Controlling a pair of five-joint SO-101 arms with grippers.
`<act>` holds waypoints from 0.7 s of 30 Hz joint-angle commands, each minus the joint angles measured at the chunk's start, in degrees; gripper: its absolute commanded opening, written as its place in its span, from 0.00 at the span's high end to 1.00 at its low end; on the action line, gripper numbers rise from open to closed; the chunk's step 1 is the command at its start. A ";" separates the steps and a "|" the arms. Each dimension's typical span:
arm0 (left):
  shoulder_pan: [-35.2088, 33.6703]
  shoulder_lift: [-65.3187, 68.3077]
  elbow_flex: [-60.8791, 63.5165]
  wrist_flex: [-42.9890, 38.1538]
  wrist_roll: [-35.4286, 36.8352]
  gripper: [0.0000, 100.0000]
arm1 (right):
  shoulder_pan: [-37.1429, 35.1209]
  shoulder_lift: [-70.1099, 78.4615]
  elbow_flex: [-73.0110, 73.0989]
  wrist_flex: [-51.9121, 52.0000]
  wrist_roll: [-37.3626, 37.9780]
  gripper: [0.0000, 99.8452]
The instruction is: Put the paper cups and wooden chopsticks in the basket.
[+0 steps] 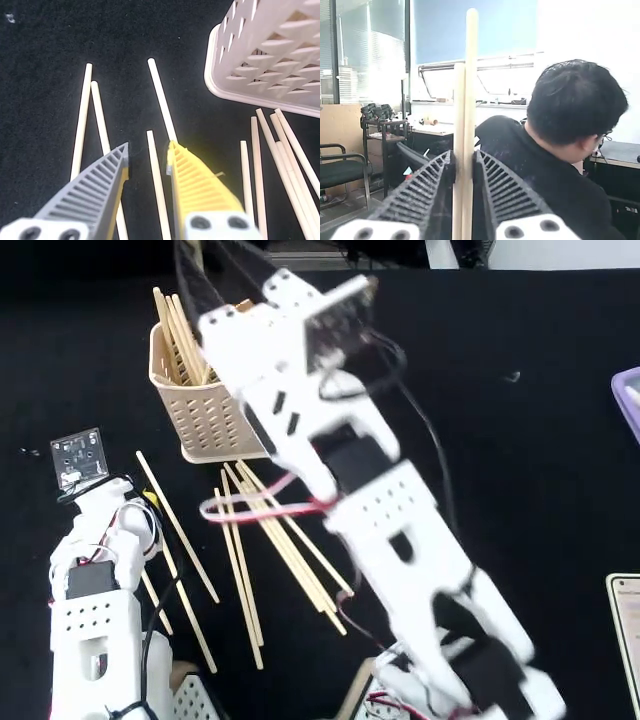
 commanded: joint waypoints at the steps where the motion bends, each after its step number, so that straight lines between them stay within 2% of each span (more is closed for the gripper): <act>1: 0.31 -0.88 -0.57 -1.14 0.00 0.87 | -0.70 10.42 -12.53 2.37 -0.26 0.99; 10: 0.13 -0.88 -0.66 -1.14 0.00 0.87 | 1.23 26.07 -18.86 4.04 -0.18 0.99; 16: 0.13 -0.88 -0.66 -1.14 -0.09 0.87 | 0.09 23.69 -17.01 16.53 -0.18 0.97; 21: 0.22 -0.88 -0.66 -1.14 -0.09 0.87 | -0.09 18.95 -17.01 24.97 -0.44 0.79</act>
